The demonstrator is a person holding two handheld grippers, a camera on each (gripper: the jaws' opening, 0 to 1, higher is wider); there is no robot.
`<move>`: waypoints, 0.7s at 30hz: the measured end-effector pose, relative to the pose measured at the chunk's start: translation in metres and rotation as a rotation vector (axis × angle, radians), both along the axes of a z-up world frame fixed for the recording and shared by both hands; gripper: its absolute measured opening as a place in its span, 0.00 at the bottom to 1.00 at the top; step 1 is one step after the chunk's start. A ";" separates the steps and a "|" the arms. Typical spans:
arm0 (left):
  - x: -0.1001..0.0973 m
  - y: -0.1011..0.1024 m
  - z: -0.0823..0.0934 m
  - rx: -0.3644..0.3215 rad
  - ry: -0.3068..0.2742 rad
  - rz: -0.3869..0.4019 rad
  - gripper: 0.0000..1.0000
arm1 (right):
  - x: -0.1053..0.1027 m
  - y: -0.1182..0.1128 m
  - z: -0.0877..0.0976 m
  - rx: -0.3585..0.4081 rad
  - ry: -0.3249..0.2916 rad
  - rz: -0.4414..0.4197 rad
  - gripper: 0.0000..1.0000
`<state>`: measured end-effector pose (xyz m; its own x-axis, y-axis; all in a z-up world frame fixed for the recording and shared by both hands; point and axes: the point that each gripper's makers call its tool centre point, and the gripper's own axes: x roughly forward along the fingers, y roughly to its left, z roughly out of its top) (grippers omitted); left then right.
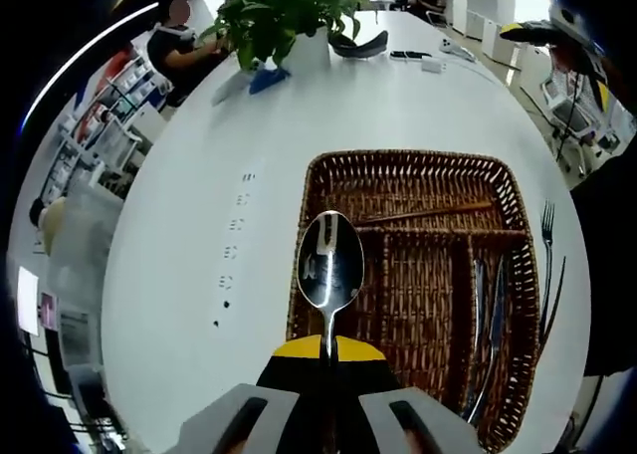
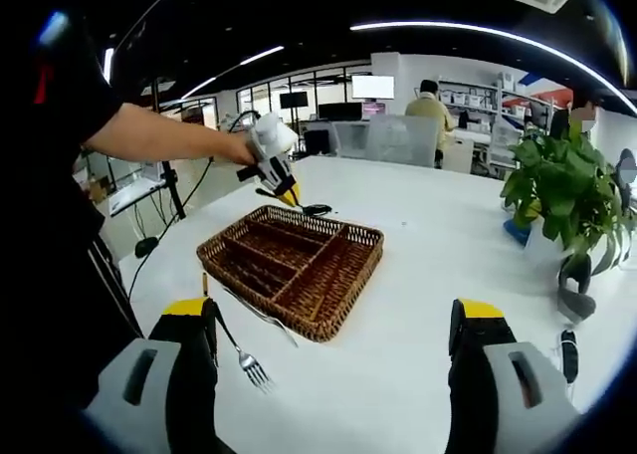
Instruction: Arrange the knives, forks, and spoons in their matching storage slots by inserting each utensil handle-first until every utensil is classified and aligned in the correct compartment
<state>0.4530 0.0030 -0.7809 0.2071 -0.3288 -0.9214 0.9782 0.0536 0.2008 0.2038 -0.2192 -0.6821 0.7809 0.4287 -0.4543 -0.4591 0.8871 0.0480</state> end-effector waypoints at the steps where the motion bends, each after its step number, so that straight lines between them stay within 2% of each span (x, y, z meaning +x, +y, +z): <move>1: 0.000 0.001 -0.002 0.001 0.001 0.004 0.00 | 0.000 0.000 0.000 0.000 0.000 -0.001 0.99; 12: -0.005 0.005 -0.019 0.006 0.022 0.019 0.00 | 0.003 0.007 -0.009 0.017 0.014 0.012 0.99; 17: -0.005 0.001 -0.024 -0.006 0.029 0.025 0.00 | 0.005 0.009 -0.010 0.019 0.019 0.021 0.99; 19: -0.007 -0.001 -0.027 -0.023 0.049 0.041 0.00 | 0.006 0.009 -0.009 0.017 0.018 0.022 0.99; 21: -0.007 -0.002 -0.031 -0.014 0.038 0.033 0.00 | 0.007 0.009 -0.008 0.018 0.017 0.018 0.99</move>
